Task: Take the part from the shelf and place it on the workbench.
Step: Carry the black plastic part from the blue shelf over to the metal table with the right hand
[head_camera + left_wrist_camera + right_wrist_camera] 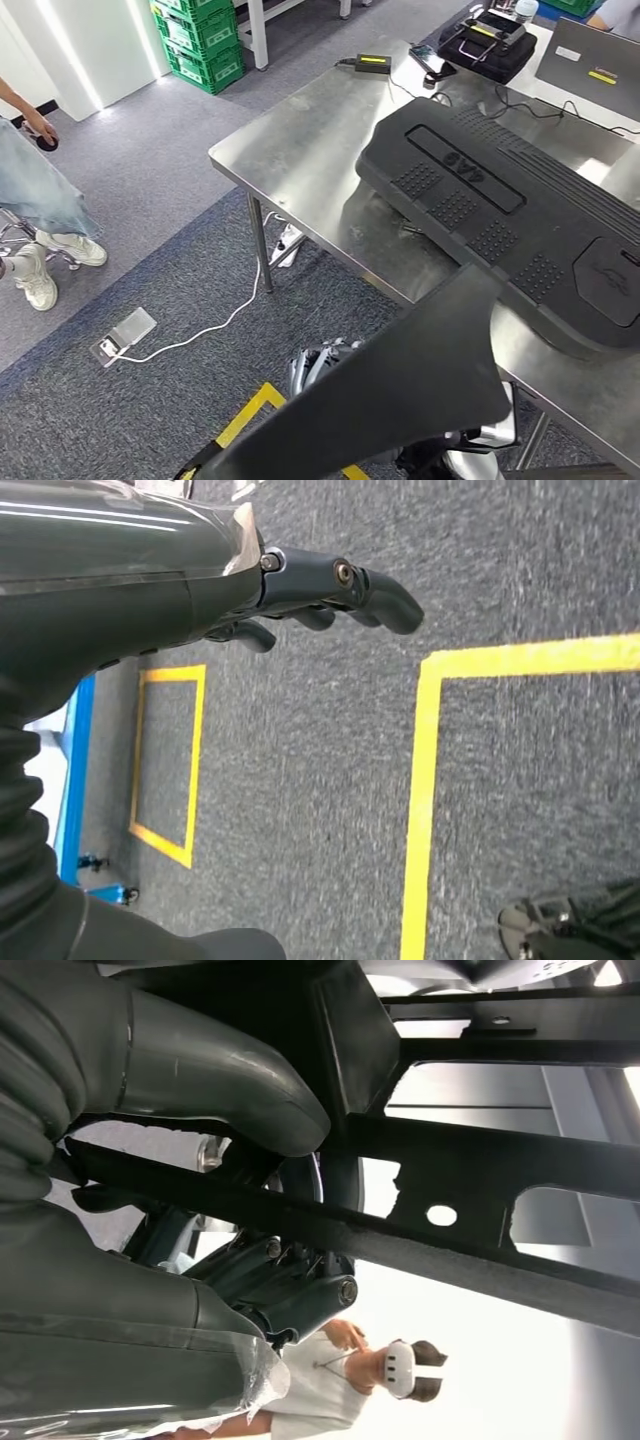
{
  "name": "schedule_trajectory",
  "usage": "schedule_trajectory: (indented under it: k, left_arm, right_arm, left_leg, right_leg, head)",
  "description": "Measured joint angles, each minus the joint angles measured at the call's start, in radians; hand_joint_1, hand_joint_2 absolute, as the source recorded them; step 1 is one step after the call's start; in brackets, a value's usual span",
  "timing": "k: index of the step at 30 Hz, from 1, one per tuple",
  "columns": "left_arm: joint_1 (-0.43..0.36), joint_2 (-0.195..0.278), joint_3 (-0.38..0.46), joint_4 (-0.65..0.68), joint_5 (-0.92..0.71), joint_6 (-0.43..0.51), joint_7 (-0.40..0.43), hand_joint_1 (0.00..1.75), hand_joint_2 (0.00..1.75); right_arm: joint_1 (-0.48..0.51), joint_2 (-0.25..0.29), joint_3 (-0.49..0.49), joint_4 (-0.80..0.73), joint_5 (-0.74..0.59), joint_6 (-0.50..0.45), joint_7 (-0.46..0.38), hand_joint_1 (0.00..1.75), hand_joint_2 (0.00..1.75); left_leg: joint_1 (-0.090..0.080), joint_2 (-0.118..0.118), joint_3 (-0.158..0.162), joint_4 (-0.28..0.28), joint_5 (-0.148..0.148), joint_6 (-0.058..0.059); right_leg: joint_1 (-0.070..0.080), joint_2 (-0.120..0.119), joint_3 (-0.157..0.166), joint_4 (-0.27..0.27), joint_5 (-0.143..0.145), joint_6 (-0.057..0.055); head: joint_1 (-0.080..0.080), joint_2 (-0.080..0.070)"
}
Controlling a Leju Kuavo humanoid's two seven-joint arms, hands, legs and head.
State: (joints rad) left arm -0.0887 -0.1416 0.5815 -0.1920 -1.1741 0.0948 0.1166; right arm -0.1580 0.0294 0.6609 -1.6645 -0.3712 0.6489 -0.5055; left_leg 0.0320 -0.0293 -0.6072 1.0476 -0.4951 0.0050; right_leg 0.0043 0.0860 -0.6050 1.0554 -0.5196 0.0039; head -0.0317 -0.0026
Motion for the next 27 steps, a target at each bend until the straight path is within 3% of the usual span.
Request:
schedule_trajectory:
  k: [2,4,5,6,7,9,11,14,16,18,20,21,22,24,25,27]
  left_arm:
    - [0.001,0.0,0.004,0.0,0.001,0.004,-0.001,0.0,1.75]
    - [0.006,0.001,0.009,0.0,0.005,0.008,0.0,0.0,1.75]
    - [0.008,0.001,0.012,0.0,0.009,0.01,0.0,0.0,1.75]
    - [0.009,0.001,0.015,0.0,0.013,0.012,0.0,0.0,1.75]
    - [0.008,0.001,0.019,0.0,0.015,0.013,0.0,0.0,1.75]
    - [0.007,0.001,0.026,0.0,0.016,0.013,-0.001,0.0,1.75]
    - [0.007,0.001,0.03,0.0,0.016,0.014,-0.002,0.0,1.75]
    - [0.008,0.002,0.032,0.0,0.016,0.013,-0.004,0.0,1.75]
    - [0.007,0.002,0.032,0.0,0.015,0.013,-0.006,0.0,1.75]
    - [0.01,0.004,0.032,0.0,0.015,0.013,-0.007,0.0,1.75]
    - [0.016,0.006,0.033,0.0,0.015,0.013,-0.007,0.0,1.75]
    - [0.018,0.006,0.033,0.0,0.015,0.012,-0.007,0.0,1.75]
    - [0.019,0.007,0.033,0.0,0.015,0.012,-0.007,0.0,1.75]
    - [0.019,0.009,0.033,0.0,0.015,0.011,-0.007,0.0,1.75]
    - [0.019,0.01,0.033,0.0,0.015,0.011,-0.007,0.0,1.75]
    - [0.02,0.011,0.034,0.0,0.015,0.008,-0.008,0.0,1.75]
  right_arm:
    - [-0.002,0.0,0.001,0.0,-0.001,0.0,0.0,1.75,1.75]
    - [-0.003,0.0,0.002,0.001,-0.001,0.0,0.0,1.75,1.75]
    - [-0.003,0.0,0.003,0.002,-0.001,0.0,0.0,1.75,1.75]
    - [-0.002,0.0,0.003,0.003,-0.001,0.0,0.0,1.75,1.75]
    - [-0.002,-0.001,0.004,0.003,-0.001,0.0,0.0,1.75,1.75]
    - [-0.004,-0.001,0.004,0.003,-0.002,0.0,0.0,1.75,1.75]
    - [-0.004,-0.001,0.005,0.003,-0.003,0.0,0.0,1.75,1.75]
    - [0.001,-0.001,0.005,0.0,-0.003,0.0,0.0,1.75,1.75]
    - [0.003,-0.001,0.005,-0.004,-0.003,0.0,0.0,1.75,1.75]
    - [0.004,-0.001,0.005,-0.005,-0.003,0.0,0.0,1.75,1.75]
    - [0.007,-0.001,0.005,-0.005,-0.003,0.0,0.0,1.75,1.75]
    - [0.008,-0.001,0.005,-0.005,-0.003,0.0,0.0,1.75,1.75]
    - [0.009,-0.001,0.005,-0.005,-0.003,0.0,0.0,1.75,1.75]
    - [0.009,-0.001,0.005,-0.005,-0.003,0.0,0.0,1.75,1.75]
    - [0.008,-0.001,0.005,-0.005,-0.003,0.0,0.0,1.75,1.75]
    - [0.009,-0.001,0.005,-0.005,-0.003,0.0,0.0,1.75,1.75]
  left_leg:
    - [0.002,0.019,0.006,-0.002,-0.003,0.009]
    - [0.002,0.042,0.01,-0.002,-0.009,0.012]
    - [0.003,0.053,0.012,-0.002,-0.012,0.011]
    - [0.003,0.062,0.016,-0.002,-0.015,0.01]
    - [0.004,0.071,0.021,-0.002,-0.019,0.007]
    - [0.003,0.087,0.034,-0.003,-0.029,-0.003]
    - [0.0,0.102,0.044,-0.006,-0.037,-0.014]
    - [0.0,0.123,0.06,-0.016,-0.046,-0.031]
    - [0.002,0.096,0.049,0.024,-0.077,-0.035]
    - [0.0,0.057,-0.011,0.145,-0.134,-0.032]
    - [-0.004,0.043,-0.075,0.25,-0.159,-0.03]
    - [-0.005,0.041,-0.086,0.255,-0.143,-0.028]
    - [-0.005,0.037,-0.08,0.221,-0.108,-0.026]
    - [-0.002,0.006,-0.039,0.096,-0.026,-0.021]
    - [0.001,-0.015,-0.02,0.044,-0.003,-0.019]
    - [0.001,-0.042,-0.007,0.008,0.002,-0.015]
  right_leg:
    - [-0.002,-0.053,-0.046,0.095,-0.049,0.015]
    - [-0.011,-0.073,-0.117,0.226,-0.098,0.025]
    - [-0.014,-0.076,-0.139,0.26,-0.099,0.029]
    - [-0.017,-0.08,-0.14,0.253,-0.078,0.031]
    - [-0.019,-0.086,-0.121,0.204,-0.039,0.032]
    - [-0.014,-0.119,-0.056,0.063,0.029,0.028]
    - [-0.003,-0.144,-0.022,-0.01,0.044,0.017]
    - [0.001,-0.12,-0.016,-0.023,0.039,-0.003]
    - [-0.004,-0.101,-0.005,-0.036,0.043,-0.017]
    - [-0.006,-0.081,0.001,-0.041,0.042,-0.027]
    - [-0.003,-0.055,0.005,-0.04,0.039,-0.03]
    - [-0.003,-0.04,0.007,-0.04,0.037,-0.031]
    - [-0.003,-0.026,0.011,-0.039,0.035,-0.03]
    - [-0.002,0.001,0.017,-0.035,0.027,-0.024]
    - [-0.002,0.013,0.016,-0.031,0.024,-0.02]
    - [-0.005,0.032,0.009,-0.026,0.021,-0.008]
  head:
    - [0.004,0.0]
    - [0.006,0.0]
    - [0.006,0.0]
    - [0.006,0.0]
    - [0.006,0.0]
    - [0.006,0.0]
    - [0.006,0.0]
    - [0.004,0.0]
    - [0.003,0.0]
    - [0.0,0.0]
    - [-0.001,0.0]
    - [-0.001,0.0]
    - [-0.001,0.0]
    - [-0.001,0.0]
    - [0.0,0.0]
    - [0.0,0.0]
